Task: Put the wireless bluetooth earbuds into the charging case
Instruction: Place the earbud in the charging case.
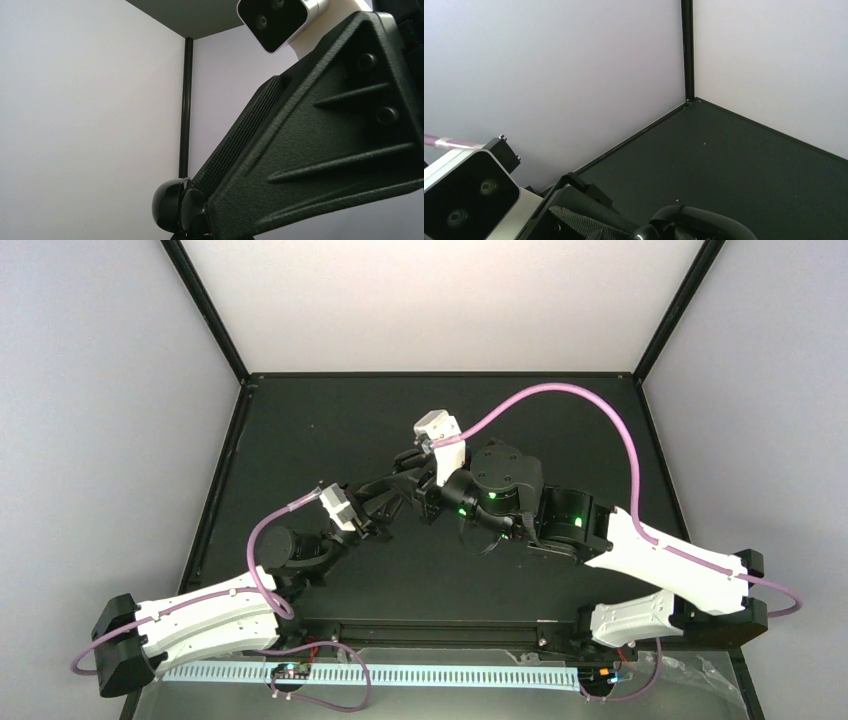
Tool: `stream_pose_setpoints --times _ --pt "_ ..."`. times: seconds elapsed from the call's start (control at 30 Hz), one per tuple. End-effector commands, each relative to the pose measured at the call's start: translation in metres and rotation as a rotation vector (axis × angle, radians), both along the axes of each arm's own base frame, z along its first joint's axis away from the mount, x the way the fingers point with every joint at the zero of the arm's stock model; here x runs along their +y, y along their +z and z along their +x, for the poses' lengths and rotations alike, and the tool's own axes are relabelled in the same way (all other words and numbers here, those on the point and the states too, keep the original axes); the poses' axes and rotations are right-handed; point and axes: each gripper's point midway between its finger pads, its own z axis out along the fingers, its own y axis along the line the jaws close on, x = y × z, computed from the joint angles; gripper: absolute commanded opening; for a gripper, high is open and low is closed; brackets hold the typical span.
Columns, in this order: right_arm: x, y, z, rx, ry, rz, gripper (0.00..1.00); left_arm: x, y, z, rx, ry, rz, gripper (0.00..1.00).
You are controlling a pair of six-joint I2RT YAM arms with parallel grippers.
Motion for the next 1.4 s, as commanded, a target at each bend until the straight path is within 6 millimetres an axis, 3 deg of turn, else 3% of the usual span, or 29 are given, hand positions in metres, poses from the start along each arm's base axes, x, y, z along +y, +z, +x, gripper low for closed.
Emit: stream_pose_setpoints --times 0.0,0.3,0.5,0.8,1.07,1.37 --pt "-0.010 0.011 0.001 0.001 -0.023 0.009 0.38 0.007 0.014 -0.002 -0.025 0.013 -0.047 0.02" --pt "-0.029 0.024 -0.001 0.000 -0.050 0.042 0.56 0.005 0.011 0.002 -0.006 0.022 -0.042 0.02" --pt "-0.052 0.041 -0.006 -0.014 -0.062 0.085 0.67 0.005 0.010 0.005 0.004 0.036 -0.040 0.02" --pt "-0.078 0.044 0.010 -0.042 -0.202 0.042 0.78 0.005 0.018 0.006 -0.014 0.054 -0.048 0.02" --pt "-0.077 0.036 0.025 -0.023 -0.300 -0.052 0.89 0.009 0.020 0.013 -0.029 0.121 -0.033 0.02" --pt "-0.065 0.033 0.030 -0.008 -0.284 -0.060 0.91 0.007 0.019 0.015 -0.038 0.140 -0.017 0.01"
